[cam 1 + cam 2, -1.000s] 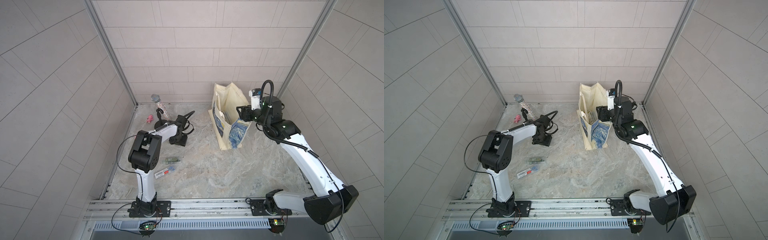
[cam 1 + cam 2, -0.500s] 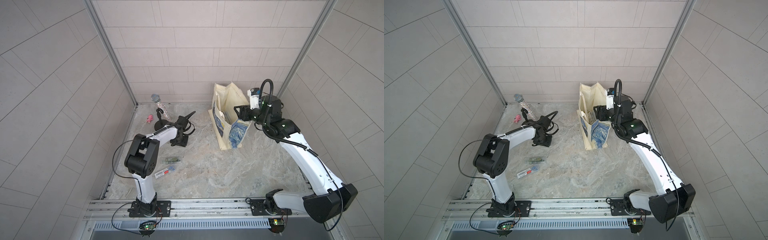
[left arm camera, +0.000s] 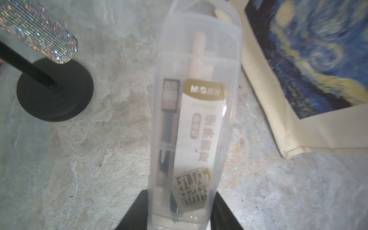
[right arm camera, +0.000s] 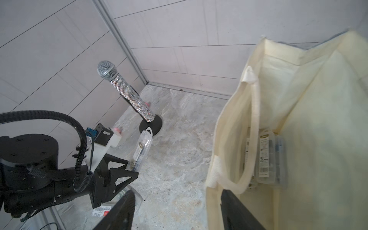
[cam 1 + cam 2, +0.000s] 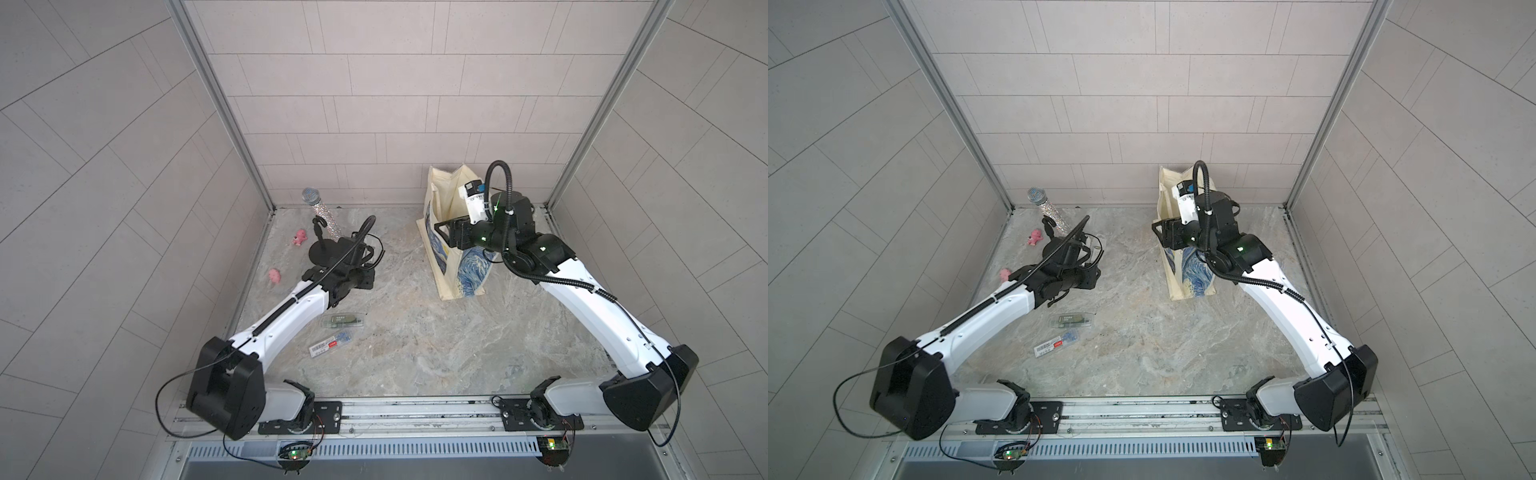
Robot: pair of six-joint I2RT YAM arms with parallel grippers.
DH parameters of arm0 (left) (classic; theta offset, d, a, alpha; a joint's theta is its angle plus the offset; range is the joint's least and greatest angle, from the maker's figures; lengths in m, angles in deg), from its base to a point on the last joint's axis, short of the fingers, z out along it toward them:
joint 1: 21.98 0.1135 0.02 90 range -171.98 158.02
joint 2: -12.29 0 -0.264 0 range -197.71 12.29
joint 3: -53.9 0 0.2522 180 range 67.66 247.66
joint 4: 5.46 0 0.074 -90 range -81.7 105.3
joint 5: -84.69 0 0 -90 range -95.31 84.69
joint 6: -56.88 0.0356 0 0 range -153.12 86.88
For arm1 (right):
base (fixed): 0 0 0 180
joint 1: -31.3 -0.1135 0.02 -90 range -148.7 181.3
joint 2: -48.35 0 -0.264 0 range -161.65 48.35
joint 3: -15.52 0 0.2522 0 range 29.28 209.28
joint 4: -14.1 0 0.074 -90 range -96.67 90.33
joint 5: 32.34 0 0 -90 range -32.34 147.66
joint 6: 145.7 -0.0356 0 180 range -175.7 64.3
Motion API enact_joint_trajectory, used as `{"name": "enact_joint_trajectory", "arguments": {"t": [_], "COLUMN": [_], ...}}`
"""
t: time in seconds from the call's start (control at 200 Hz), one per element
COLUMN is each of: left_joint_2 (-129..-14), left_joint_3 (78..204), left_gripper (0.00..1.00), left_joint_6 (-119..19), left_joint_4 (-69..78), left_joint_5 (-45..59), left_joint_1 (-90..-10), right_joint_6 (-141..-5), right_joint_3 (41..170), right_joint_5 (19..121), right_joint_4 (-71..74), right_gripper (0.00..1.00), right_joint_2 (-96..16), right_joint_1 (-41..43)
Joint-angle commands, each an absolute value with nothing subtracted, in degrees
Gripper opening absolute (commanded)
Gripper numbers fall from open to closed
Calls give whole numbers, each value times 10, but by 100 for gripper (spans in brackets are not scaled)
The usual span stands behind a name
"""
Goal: Put the compass set into the canvas bag
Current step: Pick up the compass set at the center of the board, then place the compass set in the canvas bag.
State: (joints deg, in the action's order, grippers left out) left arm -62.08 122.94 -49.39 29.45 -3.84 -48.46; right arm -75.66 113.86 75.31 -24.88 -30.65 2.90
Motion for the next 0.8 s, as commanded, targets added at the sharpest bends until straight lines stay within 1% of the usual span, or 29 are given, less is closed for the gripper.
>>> {"name": "enact_joint_trajectory", "arguments": {"t": [0.0,0.105,0.185,0.385,0.505,0.615,0.796], "left_joint_2": [-577,-548,-531,-506,-503,-501,-501], "left_joint_3": [1218,1218,1221,1221,1213,1208,1201], "left_gripper": [19,16,14,13,13,13,13], "left_joint_6": [-493,-480,-471,-460,-459,-459,-462], "left_joint_4": [249,246,250,248,236,229,223], "left_joint_5": [-35,-19,-27,-32,-34,-32,-31], "left_joint_1": [-501,-515,-525,-539,-540,-539,-540], "right_joint_6": [-759,-761,-766,-772,-789,-805,-819], "right_joint_3": [1166,1191,1207,1245,1255,1262,1272], "right_joint_5": [761,782,797,813,847,862,870], "right_joint_4": [-257,-259,-258,-256,-235,-223,-225], "right_gripper": [71,71,71,71,71,69,60], "right_joint_2": [-329,-367,-392,-444,-472,-494,-528], "right_joint_1": [0,-18,-28,-56,-65,-72,-85]}}
